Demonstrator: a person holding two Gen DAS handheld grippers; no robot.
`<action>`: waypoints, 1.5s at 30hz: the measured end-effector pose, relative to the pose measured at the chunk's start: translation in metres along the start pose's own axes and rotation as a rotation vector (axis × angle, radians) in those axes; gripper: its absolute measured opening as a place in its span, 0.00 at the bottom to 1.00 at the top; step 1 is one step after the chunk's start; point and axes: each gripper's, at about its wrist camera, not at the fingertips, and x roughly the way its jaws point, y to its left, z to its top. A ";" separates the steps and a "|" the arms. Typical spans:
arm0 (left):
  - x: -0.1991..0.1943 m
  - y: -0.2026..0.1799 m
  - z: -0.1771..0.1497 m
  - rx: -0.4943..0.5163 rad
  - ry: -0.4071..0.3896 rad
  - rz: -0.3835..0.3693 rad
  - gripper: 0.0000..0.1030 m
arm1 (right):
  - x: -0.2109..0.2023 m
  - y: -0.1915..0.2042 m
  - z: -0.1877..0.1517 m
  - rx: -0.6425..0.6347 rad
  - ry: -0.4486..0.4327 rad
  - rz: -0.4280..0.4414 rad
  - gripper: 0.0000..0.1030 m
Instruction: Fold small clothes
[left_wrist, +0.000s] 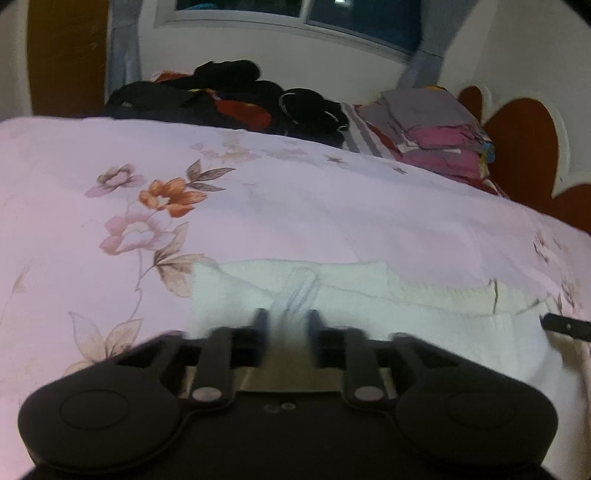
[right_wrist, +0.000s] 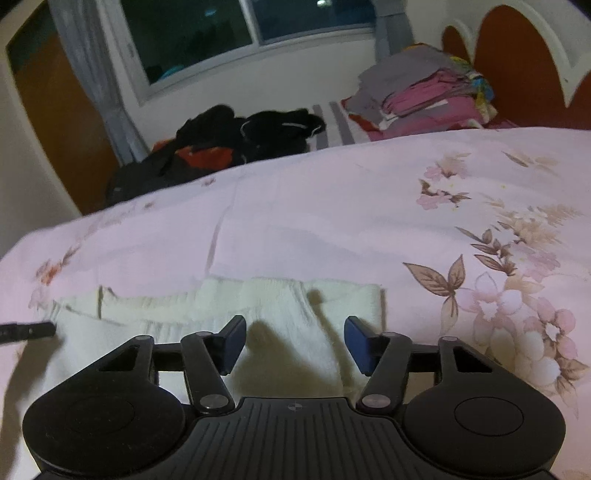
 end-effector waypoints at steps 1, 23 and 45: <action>-0.001 -0.002 -0.001 0.011 -0.005 0.001 0.04 | 0.002 0.002 0.000 -0.014 0.010 0.003 0.32; -0.004 0.005 -0.005 -0.036 -0.091 0.114 0.26 | -0.001 -0.001 0.000 -0.013 -0.101 -0.109 0.48; -0.036 -0.041 -0.051 0.075 -0.036 0.015 0.44 | -0.016 0.097 -0.041 -0.170 -0.024 0.084 0.55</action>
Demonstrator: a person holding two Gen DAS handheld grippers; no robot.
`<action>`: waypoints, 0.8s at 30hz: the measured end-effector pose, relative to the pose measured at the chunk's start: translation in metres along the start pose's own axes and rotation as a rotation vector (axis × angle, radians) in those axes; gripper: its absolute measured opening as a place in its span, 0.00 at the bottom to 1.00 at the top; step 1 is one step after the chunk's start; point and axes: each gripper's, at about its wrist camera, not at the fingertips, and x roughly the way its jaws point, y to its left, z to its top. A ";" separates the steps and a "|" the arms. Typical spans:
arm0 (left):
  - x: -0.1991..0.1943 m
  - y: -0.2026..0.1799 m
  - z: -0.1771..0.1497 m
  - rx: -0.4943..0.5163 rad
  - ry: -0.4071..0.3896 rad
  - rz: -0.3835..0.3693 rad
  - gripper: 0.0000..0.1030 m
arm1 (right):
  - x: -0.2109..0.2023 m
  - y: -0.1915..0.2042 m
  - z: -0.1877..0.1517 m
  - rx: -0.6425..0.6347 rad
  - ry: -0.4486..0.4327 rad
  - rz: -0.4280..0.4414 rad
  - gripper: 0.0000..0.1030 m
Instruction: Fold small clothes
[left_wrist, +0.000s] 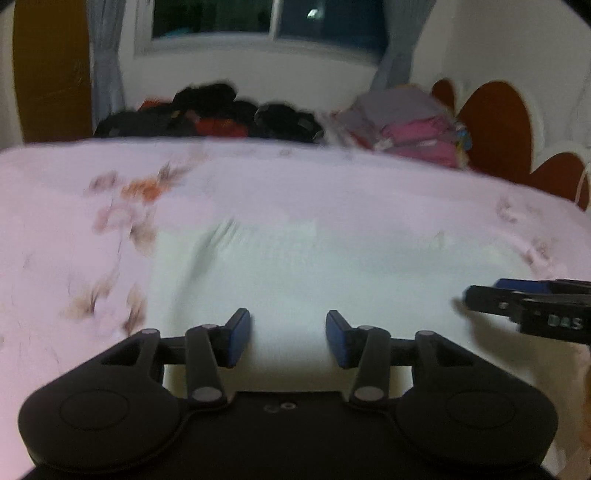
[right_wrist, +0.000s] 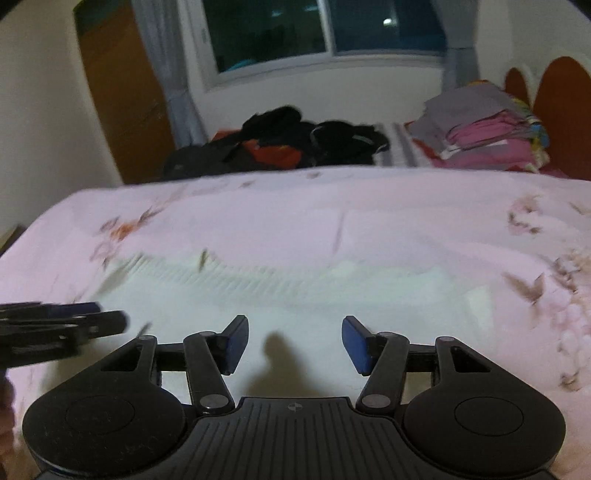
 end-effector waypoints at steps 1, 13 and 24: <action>0.001 0.004 -0.003 -0.006 0.004 0.002 0.44 | 0.002 0.000 -0.003 -0.001 0.010 -0.006 0.55; -0.012 0.022 -0.007 -0.038 0.021 0.036 0.44 | -0.006 -0.029 -0.022 0.018 0.019 -0.166 0.55; -0.041 0.010 -0.013 -0.047 0.039 0.058 0.51 | -0.030 0.004 -0.043 -0.008 0.023 -0.071 0.55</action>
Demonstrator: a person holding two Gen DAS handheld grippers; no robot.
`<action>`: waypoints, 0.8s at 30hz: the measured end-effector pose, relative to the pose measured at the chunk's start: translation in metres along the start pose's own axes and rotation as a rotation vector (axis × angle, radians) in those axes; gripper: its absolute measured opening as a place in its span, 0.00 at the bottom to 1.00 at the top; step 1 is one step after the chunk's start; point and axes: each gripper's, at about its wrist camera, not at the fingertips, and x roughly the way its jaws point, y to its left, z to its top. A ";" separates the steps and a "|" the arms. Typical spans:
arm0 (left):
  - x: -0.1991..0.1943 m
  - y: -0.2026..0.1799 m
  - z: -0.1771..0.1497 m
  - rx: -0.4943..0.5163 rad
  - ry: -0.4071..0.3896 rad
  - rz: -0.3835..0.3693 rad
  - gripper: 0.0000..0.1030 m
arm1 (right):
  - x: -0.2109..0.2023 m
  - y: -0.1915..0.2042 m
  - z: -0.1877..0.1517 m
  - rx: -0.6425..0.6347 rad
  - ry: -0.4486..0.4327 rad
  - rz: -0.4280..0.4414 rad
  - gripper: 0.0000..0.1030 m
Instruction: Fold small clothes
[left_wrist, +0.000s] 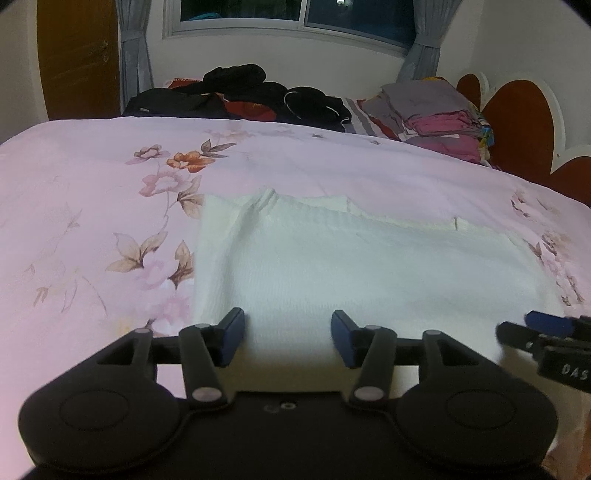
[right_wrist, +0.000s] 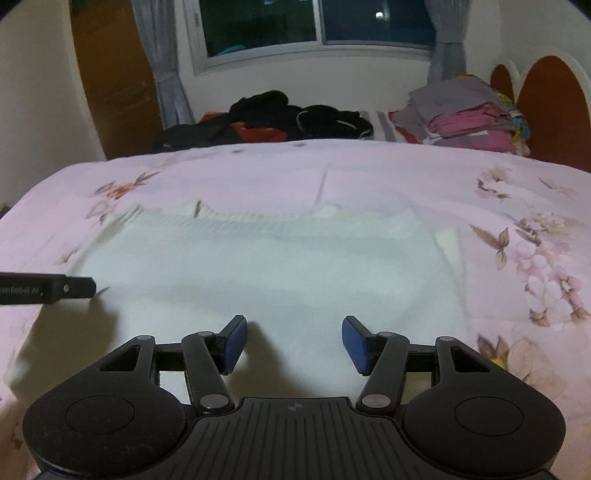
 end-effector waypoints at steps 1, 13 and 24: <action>-0.001 0.000 -0.001 0.005 0.002 0.005 0.51 | 0.000 0.000 -0.002 -0.002 0.005 -0.004 0.55; -0.002 0.009 -0.017 0.000 0.061 0.014 0.53 | -0.022 -0.004 -0.024 0.022 0.047 -0.053 0.55; -0.033 0.010 -0.046 0.043 0.046 -0.045 0.55 | -0.048 0.024 -0.041 0.029 0.044 -0.035 0.55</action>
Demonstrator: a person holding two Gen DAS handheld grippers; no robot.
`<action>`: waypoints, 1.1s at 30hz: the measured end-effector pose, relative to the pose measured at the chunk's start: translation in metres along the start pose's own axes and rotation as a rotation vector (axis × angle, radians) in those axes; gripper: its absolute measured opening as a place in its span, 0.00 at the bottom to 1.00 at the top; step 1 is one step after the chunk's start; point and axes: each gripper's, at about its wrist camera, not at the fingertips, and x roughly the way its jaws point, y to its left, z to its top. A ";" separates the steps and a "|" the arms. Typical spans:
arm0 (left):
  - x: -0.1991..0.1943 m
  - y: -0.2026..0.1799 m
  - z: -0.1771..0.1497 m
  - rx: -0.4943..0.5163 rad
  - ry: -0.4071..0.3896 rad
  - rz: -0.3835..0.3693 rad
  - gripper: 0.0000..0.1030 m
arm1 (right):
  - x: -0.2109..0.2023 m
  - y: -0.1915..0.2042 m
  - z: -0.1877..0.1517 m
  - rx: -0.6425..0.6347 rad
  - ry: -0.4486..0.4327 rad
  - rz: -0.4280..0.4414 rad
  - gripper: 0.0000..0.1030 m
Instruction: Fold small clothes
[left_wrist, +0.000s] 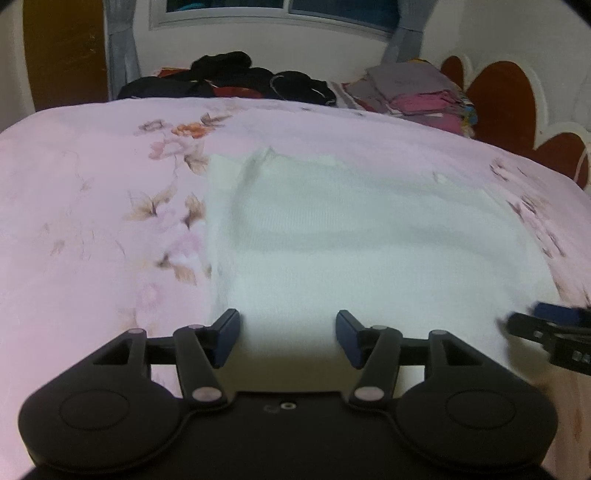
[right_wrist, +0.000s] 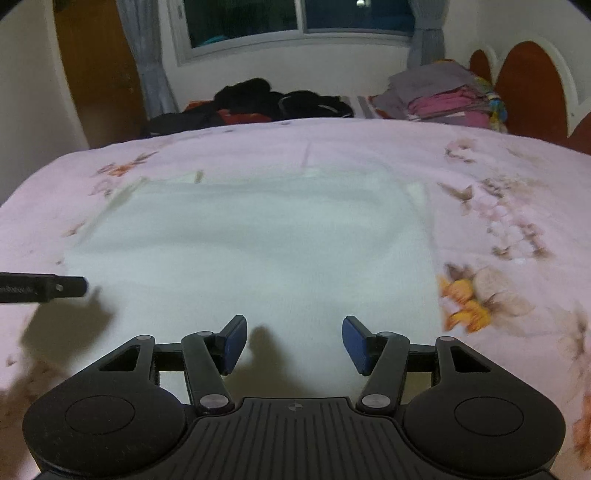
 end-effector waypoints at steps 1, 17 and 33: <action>-0.001 -0.001 -0.006 0.010 0.003 0.001 0.56 | 0.000 0.007 -0.002 -0.017 0.000 0.003 0.55; -0.008 0.003 -0.022 0.075 0.029 0.019 0.56 | 0.006 0.020 -0.023 -0.050 0.052 -0.110 0.55; -0.035 0.035 -0.021 -0.183 0.140 -0.103 0.66 | -0.001 0.051 -0.009 -0.004 0.019 -0.060 0.56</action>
